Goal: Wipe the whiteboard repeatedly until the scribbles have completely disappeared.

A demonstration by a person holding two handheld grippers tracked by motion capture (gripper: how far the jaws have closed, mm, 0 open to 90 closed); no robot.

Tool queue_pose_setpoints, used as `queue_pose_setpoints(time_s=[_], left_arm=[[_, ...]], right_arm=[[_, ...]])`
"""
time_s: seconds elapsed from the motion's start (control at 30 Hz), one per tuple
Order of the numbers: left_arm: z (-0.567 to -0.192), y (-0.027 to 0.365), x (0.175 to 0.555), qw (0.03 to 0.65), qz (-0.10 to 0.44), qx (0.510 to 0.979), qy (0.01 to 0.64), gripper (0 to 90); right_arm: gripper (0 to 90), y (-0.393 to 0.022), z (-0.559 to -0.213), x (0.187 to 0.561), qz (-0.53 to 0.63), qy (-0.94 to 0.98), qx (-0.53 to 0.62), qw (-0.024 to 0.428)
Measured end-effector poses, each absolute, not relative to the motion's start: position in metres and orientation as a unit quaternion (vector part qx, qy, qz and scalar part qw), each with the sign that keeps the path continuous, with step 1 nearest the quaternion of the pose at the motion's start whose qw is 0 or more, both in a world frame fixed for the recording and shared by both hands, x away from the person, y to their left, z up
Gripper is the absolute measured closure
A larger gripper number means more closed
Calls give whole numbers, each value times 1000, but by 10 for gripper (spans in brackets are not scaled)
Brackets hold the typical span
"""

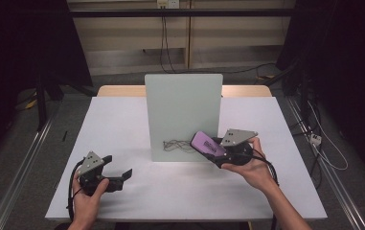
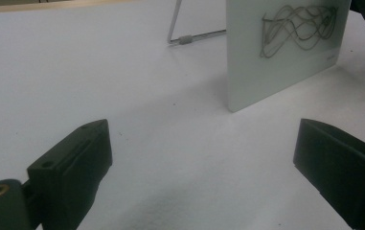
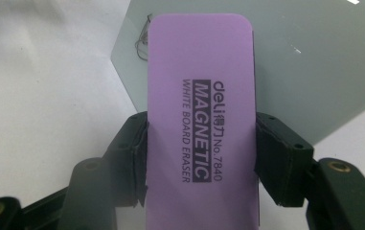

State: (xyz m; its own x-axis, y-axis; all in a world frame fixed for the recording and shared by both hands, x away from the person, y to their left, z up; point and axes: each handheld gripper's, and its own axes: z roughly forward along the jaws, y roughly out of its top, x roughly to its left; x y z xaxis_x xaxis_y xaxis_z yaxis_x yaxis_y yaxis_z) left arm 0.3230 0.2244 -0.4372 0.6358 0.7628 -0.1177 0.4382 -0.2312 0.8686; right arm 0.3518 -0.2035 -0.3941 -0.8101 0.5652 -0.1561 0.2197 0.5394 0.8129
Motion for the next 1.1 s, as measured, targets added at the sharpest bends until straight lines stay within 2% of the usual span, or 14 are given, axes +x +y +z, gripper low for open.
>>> queue_pose_setpoints(time_s=[0.47,1.1], left_arm=[[-438,225,323,479,167,766,394,60],[-437,226,323,480,168,767,392,60]], right_arm=[[414,-193,-399,355,400,857,200,256],[415,-181,-408,352,392,856,195,273]])
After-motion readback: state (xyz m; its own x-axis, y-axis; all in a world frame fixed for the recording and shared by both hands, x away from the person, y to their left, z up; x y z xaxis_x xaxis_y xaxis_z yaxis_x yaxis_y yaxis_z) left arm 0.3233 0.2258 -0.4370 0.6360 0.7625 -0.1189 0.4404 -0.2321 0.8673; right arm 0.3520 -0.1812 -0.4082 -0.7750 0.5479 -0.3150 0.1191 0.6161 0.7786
